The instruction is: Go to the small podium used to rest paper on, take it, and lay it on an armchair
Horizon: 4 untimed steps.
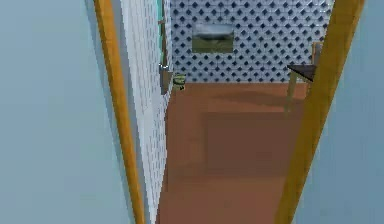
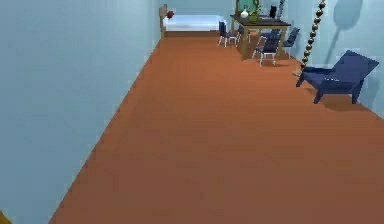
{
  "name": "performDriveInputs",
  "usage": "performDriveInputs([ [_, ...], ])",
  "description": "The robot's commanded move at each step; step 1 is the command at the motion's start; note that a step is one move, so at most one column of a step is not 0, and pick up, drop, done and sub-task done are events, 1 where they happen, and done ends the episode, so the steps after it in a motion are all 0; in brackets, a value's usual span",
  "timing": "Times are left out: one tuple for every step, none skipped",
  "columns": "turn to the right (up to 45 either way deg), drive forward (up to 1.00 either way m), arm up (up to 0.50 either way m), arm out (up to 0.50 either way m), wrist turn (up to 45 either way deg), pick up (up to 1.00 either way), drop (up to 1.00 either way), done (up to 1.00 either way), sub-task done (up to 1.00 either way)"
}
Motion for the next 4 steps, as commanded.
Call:
performDriveInputs([
  [15.0,0.00,0.00,0.00,0.0,0.00,0.00,0.00,0.00],
  [0.0,1.00,0.00,0.00,0.0,0.00,0.00,0.00,0.00],
  [15.0,0.00,0.00,0.00,0.0,0.00,0.00,0.00,0.00],
  [0.0,0.05,0.00,0.00,0.0,0.00,0.00,0.00,0.00],
])
